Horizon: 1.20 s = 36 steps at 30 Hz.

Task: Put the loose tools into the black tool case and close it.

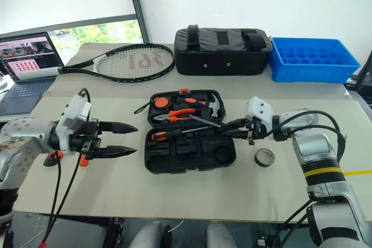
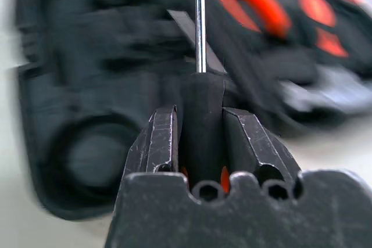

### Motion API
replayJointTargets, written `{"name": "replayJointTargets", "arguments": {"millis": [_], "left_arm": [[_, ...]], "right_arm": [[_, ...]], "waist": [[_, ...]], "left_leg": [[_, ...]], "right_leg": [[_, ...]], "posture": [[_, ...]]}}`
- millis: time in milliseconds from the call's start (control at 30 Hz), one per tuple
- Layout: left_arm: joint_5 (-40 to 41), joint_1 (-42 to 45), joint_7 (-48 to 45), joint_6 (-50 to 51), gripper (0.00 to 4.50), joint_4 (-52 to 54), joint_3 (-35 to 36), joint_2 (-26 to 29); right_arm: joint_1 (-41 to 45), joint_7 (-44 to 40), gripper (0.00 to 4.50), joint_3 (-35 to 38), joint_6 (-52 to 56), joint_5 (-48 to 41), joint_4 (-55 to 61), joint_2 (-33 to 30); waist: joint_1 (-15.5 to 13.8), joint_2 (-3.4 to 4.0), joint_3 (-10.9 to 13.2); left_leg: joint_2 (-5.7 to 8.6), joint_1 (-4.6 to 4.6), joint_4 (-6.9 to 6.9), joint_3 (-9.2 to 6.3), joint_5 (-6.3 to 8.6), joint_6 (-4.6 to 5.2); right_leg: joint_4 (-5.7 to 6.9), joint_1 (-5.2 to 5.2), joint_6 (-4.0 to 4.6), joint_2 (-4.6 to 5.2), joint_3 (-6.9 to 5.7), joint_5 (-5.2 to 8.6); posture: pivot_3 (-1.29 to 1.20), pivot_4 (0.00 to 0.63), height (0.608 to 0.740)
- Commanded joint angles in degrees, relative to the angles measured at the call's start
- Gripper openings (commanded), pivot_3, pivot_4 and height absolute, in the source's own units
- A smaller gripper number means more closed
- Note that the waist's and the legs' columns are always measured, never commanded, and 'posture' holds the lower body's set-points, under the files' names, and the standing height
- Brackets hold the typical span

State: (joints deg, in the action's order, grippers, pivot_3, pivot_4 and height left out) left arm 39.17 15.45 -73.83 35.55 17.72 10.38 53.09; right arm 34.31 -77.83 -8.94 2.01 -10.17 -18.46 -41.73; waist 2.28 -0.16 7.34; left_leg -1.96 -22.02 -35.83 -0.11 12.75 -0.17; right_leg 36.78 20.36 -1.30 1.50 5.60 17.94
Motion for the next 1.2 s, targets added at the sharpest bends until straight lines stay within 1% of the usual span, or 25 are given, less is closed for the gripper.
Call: {"name": "replayJointTargets", "arguments": {"millis": [33,167,400,733,800,833,867,933,967,1067,1200], "left_arm": [[2.8,-3.8,1.4,1.5,4.42,4.4,5.9,2.1],[5.0,-9.0,3.1,3.1,4.42,8.3,10.1,2.7],[6.0,-12.1,5.1,3.5,4.42,10.9,12.2,2.7],[5.7,-13.8,6.1,2.3,4.42,11.1,12.7,2.9],[5.5,-13.4,6.1,2.0,4.5,10.7,12.1,2.9],[5.4,-13.2,6.0,1.8,4.5,10.6,12.0,2.9],[5.3,-13.0,6.0,1.7,4.5,10.4,11.8,2.9],[5.2,-12.7,5.9,1.5,4.5,10.1,11.6,2.9],[5.1,-12.6,5.8,1.4,4.5,10.0,11.5,3.0],[4.8,-12.1,5.4,0.9,4.5,9.5,10.9,3.1],[4.7,-11.8,4.9,0.6,4.5,9.2,10.5,3.4]], "right_arm": [[4.1,-2.4,0.85,-2.2,-6.9,2.6,-3.4,1.0],[8.8,-3.2,0.85,-5.2,-10.6,5.5,-9.2,4.4],[14.2,-3.0,0.85,-7.7,-16.7,9.8,-18.3,8.7],[15.7,-4.4,0.85,-7.9,-18.7,10.4,-20.8,9.8],[15.8,-4.3,1.85,-7.7,-18.7,10.4,-20.7,9.8],[15.8,-4.3,2.07,-7.5,-18.6,10.2,-20.6,9.7],[15.8,-4.3,2.39,-7.3,-18.5,10.0,-20.4,9.7],[15.7,-4.5,3.1,-6.9,-17.9,9.6,-19.9,9.4],[15.6,-4.7,3.39,-6.7,-17.4,9.3,-19.5,9.3],[15.2,-4.4,4.45,-4.0,-13.6,5.6,-17.2,9.7],[14.5,-1.2,4.49,0.7,-4.4,0.0,-14.1,11.4]], "waist": [[0.0,-0.01,0.0],[0.5,-0.12,0.1],[0.3,-0.19,0.1],[0.2,-0.2,0.1],[0.3,-0.2,0.1],[0.3,-0.21,0.1],[0.3,-0.2,0.1],[0.3,-0.2,0.1],[0.3,-0.2,0.1],[0.4,-0.2,0.1],[0.4,-0.2,0.1]], "left_leg": [[0.0,0.01,-0.01,0.01,0.0,0.0],[-0.06,0.19,-0.01,0.07,0.0,0.0],[-0.12,0.32,0.03,0.07,0.0,0.0],[-0.11,0.33,0.05,-0.01,0.0,-0.01],[-0.12,0.34,0.05,-0.01,0.0,-0.01],[-0.12,0.34,0.05,0.0,0.0,-0.01],[-0.12,0.34,0.05,-0.01,0.0,-0.01],[-0.12,0.35,0.05,-0.01,0.0,-0.01],[-0.12,0.35,0.06,0.0,0.0,-0.01],[-0.13,0.36,0.06,0.01,0.0,-0.01],[-0.16,0.37,0.07,-0.04,0.0,-0.01]], "right_leg": [[0.01,-0.01,0.0,0.02,-0.01,0.0],[0.09,-0.04,0.03,0.02,0.0,-0.01],[0.24,-0.04,0.14,-0.02,-0.06,0.02],[0.25,-0.04,0.18,0.08,-0.07,0.0],[0.25,-0.04,0.19,0.07,-0.08,0.0],[0.25,-0.04,0.19,0.07,-0.08,0.0],[0.25,-0.04,0.19,0.07,-0.08,0.0],[0.26,-0.04,0.19,0.07,-0.07,0.0],[0.26,-0.04,0.19,0.06,-0.08,0.0],[0.26,-0.03,0.21,0.06,-0.07,0.0],[0.29,-0.03,0.22,0.05,-0.07,-0.01]], "posture": [[0.0,0.15,0.707],[0.0,0.15,0.707],[0.0,0.15,0.707],[0.0,0.15,0.707],[0.0,0.15,0.707],[0.0,0.15,0.707],[0.0,0.15,0.707],[0.0,0.15,0.707],[0.0,0.15,0.707],[0.0,0.15,0.707],[0.0,0.15,0.707]]}}
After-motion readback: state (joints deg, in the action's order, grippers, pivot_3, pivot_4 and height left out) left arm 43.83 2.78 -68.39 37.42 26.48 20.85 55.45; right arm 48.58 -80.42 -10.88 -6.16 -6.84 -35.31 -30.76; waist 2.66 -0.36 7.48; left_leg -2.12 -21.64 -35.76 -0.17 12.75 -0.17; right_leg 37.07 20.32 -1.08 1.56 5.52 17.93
